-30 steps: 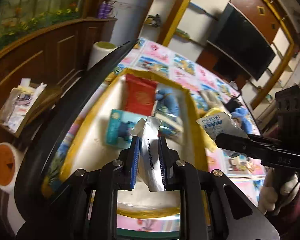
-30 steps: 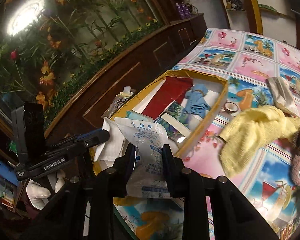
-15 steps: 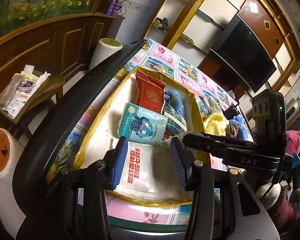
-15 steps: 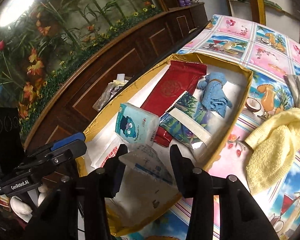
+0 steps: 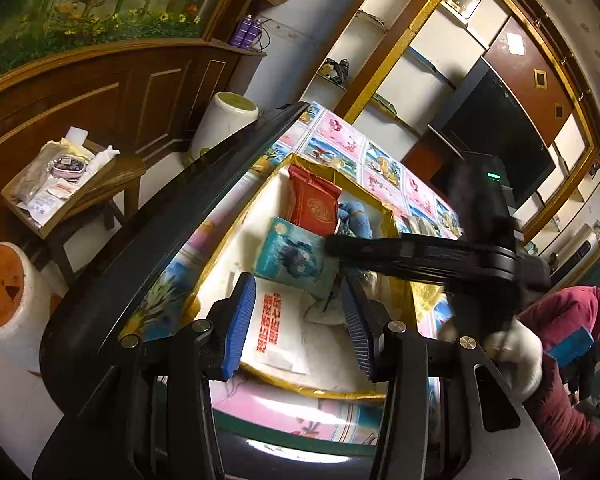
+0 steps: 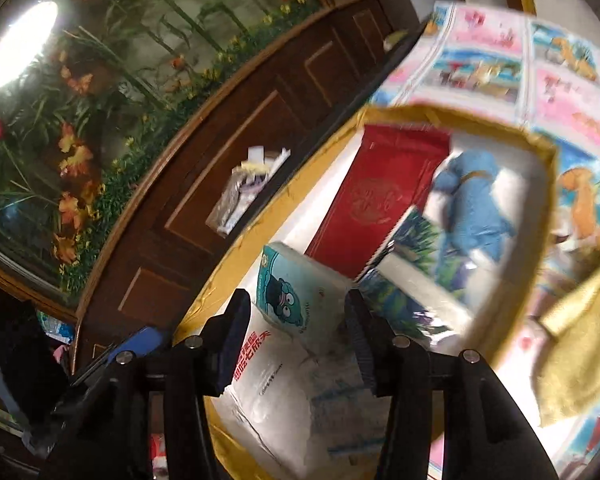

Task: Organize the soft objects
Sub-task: 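Carry both white packets into the white box and open both tools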

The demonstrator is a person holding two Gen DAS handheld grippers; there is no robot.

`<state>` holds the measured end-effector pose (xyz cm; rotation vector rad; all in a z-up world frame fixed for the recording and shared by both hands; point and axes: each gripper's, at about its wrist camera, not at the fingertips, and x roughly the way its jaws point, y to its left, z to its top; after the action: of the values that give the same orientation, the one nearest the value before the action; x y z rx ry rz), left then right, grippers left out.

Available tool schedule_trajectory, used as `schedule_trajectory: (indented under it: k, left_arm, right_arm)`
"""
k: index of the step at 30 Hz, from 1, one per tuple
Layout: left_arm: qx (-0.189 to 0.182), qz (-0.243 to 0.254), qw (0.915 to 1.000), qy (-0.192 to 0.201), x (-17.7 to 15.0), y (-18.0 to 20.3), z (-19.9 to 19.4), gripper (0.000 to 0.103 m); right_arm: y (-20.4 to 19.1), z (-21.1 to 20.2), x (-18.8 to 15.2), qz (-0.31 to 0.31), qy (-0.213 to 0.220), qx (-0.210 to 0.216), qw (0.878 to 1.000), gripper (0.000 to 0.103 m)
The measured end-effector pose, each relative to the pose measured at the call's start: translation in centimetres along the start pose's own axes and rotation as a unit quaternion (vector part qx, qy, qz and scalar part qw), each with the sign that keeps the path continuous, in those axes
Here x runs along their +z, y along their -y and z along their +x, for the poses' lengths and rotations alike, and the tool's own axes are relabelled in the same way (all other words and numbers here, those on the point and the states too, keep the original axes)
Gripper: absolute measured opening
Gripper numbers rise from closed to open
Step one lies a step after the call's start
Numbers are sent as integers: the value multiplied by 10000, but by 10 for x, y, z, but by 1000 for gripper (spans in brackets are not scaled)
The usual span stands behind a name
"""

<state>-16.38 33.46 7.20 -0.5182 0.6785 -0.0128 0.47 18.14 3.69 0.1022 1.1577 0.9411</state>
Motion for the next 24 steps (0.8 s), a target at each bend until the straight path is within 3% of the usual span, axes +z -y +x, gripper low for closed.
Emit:
schedule_trajectory:
  k: [3,7,12,16,20,24]
  left_arm:
    - [2,-1,10000,-59,-2,2,1,44]
    - [-155,111,9998,-35,-5,11,-1,44]
    - [-526,517,9973,-20,-11,38,0,61]
    - [-794,965,9919,-220,-20,68,10,61]
    - [-941,1224,9869,-461,-30,94,24,61]
    - [-936,1460,9830,-604,-37,114,29,61]
  right_arm:
    - [-6,27,3,157,-381,361,9985,50]
    - [-12,11,-4,-44,-107,613,9981,51]
    - [6,-51,-32,-224,624,57,9978,51]
    - [52,-108,-55,-60,1182,-732,9903,51]
    - [109,-150,-64,656,1508,-1417,9761,51]
    - [143,-180,-73,1010,1842,-1658,9635,52]
